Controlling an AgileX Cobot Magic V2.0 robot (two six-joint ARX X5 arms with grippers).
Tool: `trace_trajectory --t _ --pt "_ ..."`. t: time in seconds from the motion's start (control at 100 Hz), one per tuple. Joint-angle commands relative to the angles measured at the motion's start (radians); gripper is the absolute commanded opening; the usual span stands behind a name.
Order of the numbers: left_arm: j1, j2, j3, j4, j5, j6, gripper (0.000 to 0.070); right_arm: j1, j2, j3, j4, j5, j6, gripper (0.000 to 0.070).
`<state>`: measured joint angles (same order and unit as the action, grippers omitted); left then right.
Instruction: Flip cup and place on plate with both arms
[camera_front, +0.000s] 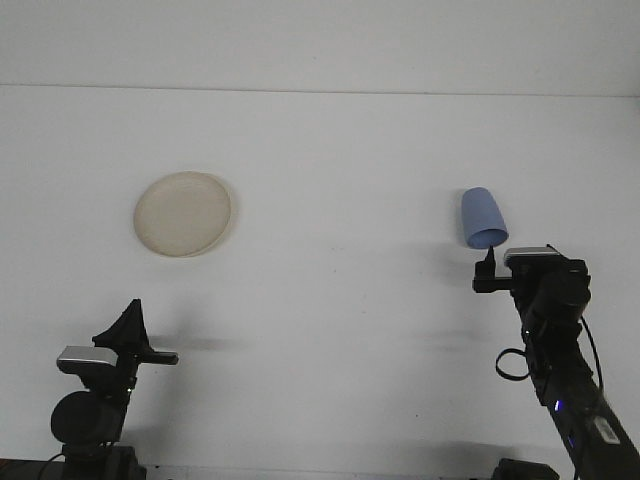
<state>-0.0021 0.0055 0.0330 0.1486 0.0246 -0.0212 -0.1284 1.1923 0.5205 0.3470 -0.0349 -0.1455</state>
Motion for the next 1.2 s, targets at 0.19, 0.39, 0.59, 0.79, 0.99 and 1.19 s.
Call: trace_trajectory --t 0.19,0.39,0.59,0.79,0.99,1.19 --pt "0.002 -0.002 -0.019 0.01 -0.003 -0.008 0.0012 -0.039 0.253 0.007 0.327 -0.052 -0.043 0.0668" --pt "0.002 -0.002 -0.019 0.01 -0.003 -0.008 0.0012 -0.048 0.447 0.078 0.461 -0.074 -0.045 0.0668" --pt "0.002 -0.002 -0.019 0.01 -0.003 -0.008 0.0012 -0.056 0.578 0.198 0.468 -0.076 -0.06 0.0668" --pt "0.002 -0.002 -0.019 0.01 -0.003 -0.008 0.0012 -0.056 0.641 0.265 0.468 -0.105 -0.074 0.0636" --pt "0.002 -0.002 -0.019 0.01 -0.003 -0.008 0.0012 -0.056 0.666 0.278 0.468 -0.157 -0.087 0.0366" --pt "0.002 -0.002 -0.019 0.01 -0.003 -0.008 0.0012 -0.056 0.668 0.278 0.467 -0.162 -0.087 0.0025"
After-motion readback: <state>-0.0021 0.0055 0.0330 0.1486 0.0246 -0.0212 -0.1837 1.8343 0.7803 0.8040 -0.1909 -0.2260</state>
